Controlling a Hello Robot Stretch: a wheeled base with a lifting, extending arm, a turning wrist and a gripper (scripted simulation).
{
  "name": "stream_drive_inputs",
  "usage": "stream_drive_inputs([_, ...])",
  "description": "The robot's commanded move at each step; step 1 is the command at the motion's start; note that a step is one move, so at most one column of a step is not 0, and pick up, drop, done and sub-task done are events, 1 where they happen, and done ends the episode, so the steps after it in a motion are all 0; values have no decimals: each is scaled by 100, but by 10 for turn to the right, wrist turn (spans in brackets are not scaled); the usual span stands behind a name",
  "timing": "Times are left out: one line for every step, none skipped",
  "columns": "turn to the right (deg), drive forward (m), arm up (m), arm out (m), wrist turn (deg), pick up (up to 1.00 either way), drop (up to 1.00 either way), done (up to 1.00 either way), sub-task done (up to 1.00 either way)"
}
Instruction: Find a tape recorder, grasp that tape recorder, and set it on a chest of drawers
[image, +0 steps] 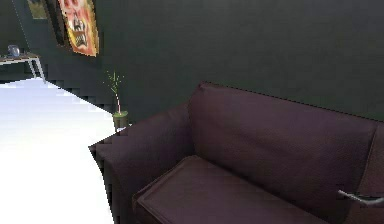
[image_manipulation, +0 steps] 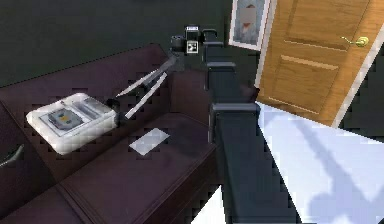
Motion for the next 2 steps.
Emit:
stream_drive_inputs([0, 0, 0, 0, -90, 0, 0, 0, 0])
stream_drive_inputs([0, 0, 0, -46, 0, 0, 0, 0, 0])
